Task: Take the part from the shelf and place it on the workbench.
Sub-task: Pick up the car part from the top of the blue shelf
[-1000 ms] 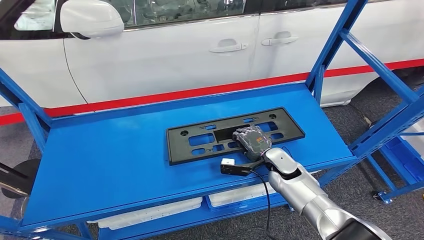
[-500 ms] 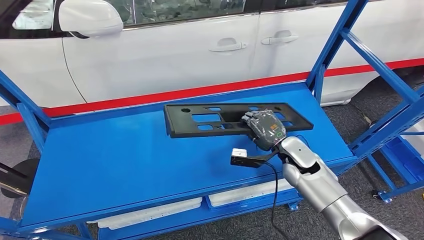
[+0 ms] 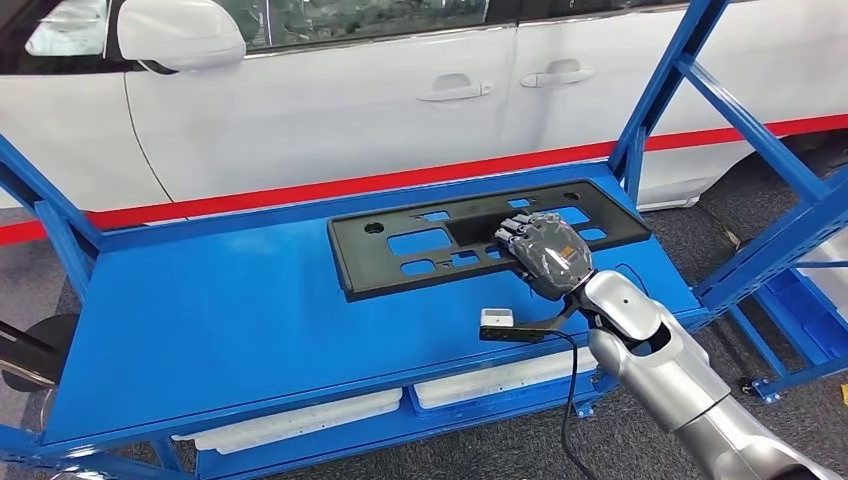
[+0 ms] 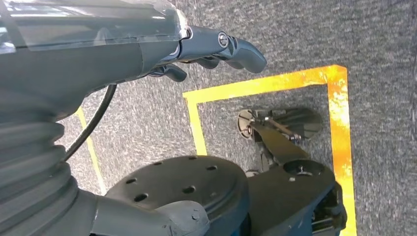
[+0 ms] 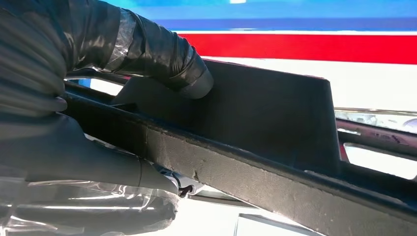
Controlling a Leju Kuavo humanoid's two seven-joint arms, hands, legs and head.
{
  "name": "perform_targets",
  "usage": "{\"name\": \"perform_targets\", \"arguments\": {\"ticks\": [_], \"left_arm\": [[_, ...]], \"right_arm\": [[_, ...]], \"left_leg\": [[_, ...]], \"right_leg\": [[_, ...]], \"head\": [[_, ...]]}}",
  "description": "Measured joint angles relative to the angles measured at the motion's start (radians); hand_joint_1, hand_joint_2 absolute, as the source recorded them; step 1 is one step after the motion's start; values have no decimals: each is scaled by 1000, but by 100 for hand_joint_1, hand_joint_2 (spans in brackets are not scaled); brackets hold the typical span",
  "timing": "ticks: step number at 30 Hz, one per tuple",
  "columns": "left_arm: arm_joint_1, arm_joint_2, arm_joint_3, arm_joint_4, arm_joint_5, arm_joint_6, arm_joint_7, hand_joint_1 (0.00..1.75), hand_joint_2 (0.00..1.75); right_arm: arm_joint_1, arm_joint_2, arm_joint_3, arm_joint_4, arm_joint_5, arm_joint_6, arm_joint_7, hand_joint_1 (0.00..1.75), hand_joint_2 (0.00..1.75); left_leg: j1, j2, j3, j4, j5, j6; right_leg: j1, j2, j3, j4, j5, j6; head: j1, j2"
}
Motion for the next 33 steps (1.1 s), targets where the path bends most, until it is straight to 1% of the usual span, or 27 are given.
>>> {"name": "perform_targets", "arguments": {"ticks": [1, 2, 3, 6, 7, 8, 9, 11, 12, 13, 14, 15, 17, 18, 19, 21, 22, 23, 24, 26, 27, 28, 29, 30, 31, 32, 33], "left_arm": [[-1, 1, 0, 0, 0, 0, 0, 0, 175], [-1, 2, 1, 0, 0, 0, 0, 0, 175], [-2, 4, 1, 0, 0, 0, 0, 0, 175], [-3, 5, 2, -1, 0, 0, 1, 0, 175], [-4, 5, 2, -1, 0, 0, 2, 0, 175], [-4, 5, 3, -1, 0, 0, 2, 0, 175], [-4, 5, 3, -1, 0, 1, 3, 0, 175], [-7, 5, 3, -1, -1, 2, 5, 0, 175], [-9, 5, 4, -1, -2, 2, 6, 0, 175], [-10, 5, 4, -1, -3, 3, 8, 0, 175], [-10, 5, 4, -1, -5, 4, 9, 0, 175], [-10, 5, 4, -1, -6, 5, 9, 0, 175], [-10, 7, 4, -1, -8, 6, 8, 0, 175], [-10, 7, 4, -1, -9, 7, 7, 0, 175], [-10, 8, 4, -1, -9, 7, 5, 0, 175], [-9, 9, 4, -1, -8, 7, 2, 0, 175], [-8, 9, 4, -1, -7, 7, 2, 0, 175], [-8, 9, 6, -1, -5, 8, 1, 0, 175], [-8, 10, 7, -1, -3, 8, 1, 0, 175], [-9, 12, 12, -1, 1, 7, 1, 0, 175], [-9, 12, 14, -1, 2, 6, 1, 0, 175], [-9, 13, 17, -1, 3, 5, 1, 0, 175], [-8, 13, 19, -1, 4, 2, 1, 0, 175], [-8, 13, 22, -1, 6, 0, 1, 0, 175], [-8, 13, 24, -1, 8, -2, 1, 0, 175], [-8, 14, 25, -1, 10, -3, 1, 0, 175], [-8, 15, 27, -1, 12, -5, 1, 0, 175]], "right_arm": [[1, -2, 0, -2, 3, -1, 0, 175, 175], [2, -4, 1, -5, 5, -1, 0, 175, 175], [4, -5, 1, -8, 6, -2, 0, 175, 175], [14, -7, 3, -17, 9, -3, 0, 175, 175], [16, -8, 4, -21, 10, -4, 0, 175, 175], [17, -10, 4, -27, 11, -5, 0, 175, 175], [19, -12, 4, -32, 12, -6, 0, 175, 175], [24, -17, 4, -41, 11, -7, 0, 175, 175], [27, -18, 4, -45, 10, -7, 1, 175, 175], [30, -20, 4, -48, 8, -7, 2, 175, 175], [31, -22, 4, -52, 7, -7, 3, 175, 175], [33, -25, 4, -56, 6, -7, 3, 175, 175], [36, -29, 3, -67, 5, -7, 4, 175, 175], [38, -31, 3, -72, 5, -8, 5, 175, 175], [41, -33, 3, -76, 6, -8, 5, 175, 175], [46, -34, 4, -82, 9, -9, 5, 175, 175], [48, -34, 5, -85, 13, -10, 4, 175, 175], [50, -34, 6, -87, 18, -11, 3, 175, 175], [51, -34, 6, -88, 25, -12, 2, 175, 175], [52, -31, 11, -90, 39, -14, 1, 175, 175], [52, -29, 15, -91, 47, -15, 1, 175, 175], [52, -25, 21, -91, 55, -14, 1, 175, 175], [52, -20, 28, -91, 62, -14, 2, 175, 175], [52, -13, 35, -91, 69, -14, 2, 175, 175], [50, -6, 44, -91, 76, -13, 2, 175, 175], [46, 2, 52, -92, 82, -12, 3, 175, 175], [40, 12, 63, -92, 88, -11, 5, 175, 175]], "left_leg": [[3, -1, -7, 10, -4, -9], [3, -2, -13, 19, -8, -18], [1, -3, -19, 27, -10, -27], [-1, -6, -30, 37, -7, -47], [0, -6, -35, 44, -16, -51], [2, -5, -45, 67, -39, -53], [3, -4, -62, 110, -74, -53], [1, -3, -107, 238, -157, -50], [-1, -3, -123, 292, -182, -47], [-4, -3, -124, 317, -188, -42], [-7, -3, -107, 306, -176, -35], [-11, -3, -73, 259, -151, -25], [-23, -2, 17, 121, -108, -3], [-27, -1, 45, 71, -96, 2], [-32, 0, 59, 40, -92, 4], [-35, 2, 52, 24, -75, 4], [-34, 3, 47, 16, -62, 8], [-32, 4, 39, 9, -46, 14], [-29, 6, 29, 3, -29, 19], [-28, 8, 0, 1, -3, 26], [-28, 8, -17, 2, 9, 25], [-28, 8, -34, 4, 20, 24], [-28, 8, -51, 7, 31, 21], [-27, 8, -67, 10, 41, 18], [-27, 8, -81, 16, 49, 15], [-28, 8, -93, 21, 55, 10], [-29, 7, -101, 26, 62, 5]], "right_leg": [[-4, 0, 34, -62, 18, 8], [-4, 2, 57, -105, 31, 8], [-3, 3, 66, -127, 30, 2], [3, 6, 50, -121, 29, -31], [3, 5, 45, -120, 32, -41], [4, 3, 40, -121, 37, -52], [6, 2, 34, -122, 43, -62], [16, -1, 18, -122, 55, -76], [22, -2, 9, -121, 61, -80], [28, -2, -1, -121, 69, -83], [34, -2, -10, -120, 76, -85], [39, -2, -19, -119, 84, -86], [46, 0, -33, -117, 99, -83], [47, -1, -36, -118, 107, -79], [45, -2, -38, -120, 116, -73], [41, -5, -39, -129, 134, -59], [39, -4, -43, -130, 133, -53], [38, -3, -48, -121, 113, -47], [37, -1, -58, -94, 74, -42], [31, 0, -82, 12, -30, -31], [29, 0, -91, 73, -63, -26], [26, 0, -91, 118, -70, -21], [24, 0, -77, 133, -54, -18], [23, 0, -45, 113, -27, -17], [21, 0, 3, 61, -3, -17], [22, 0, 60, -12, 1, -20], [24, 1, 108, -80, -6, -26]], "head": [[0, 0], [0, 0], [0, 0], [-1, 0], [-1, 0], [-1, 0], [-2, 0], [-1, 0], [-1, 0], [-1, 0], [-1, 0], [-1, 0], [-1, 0], [-1, 0], [-1, 0], [-1, 0], [-1, 0], [-1, 0], [-1, 0], [-1, 0], [-1, 0], [-1, 0], [-1, 0], [-1, 0], [-1, 0], [-1, 0], [-1, 0]]}}
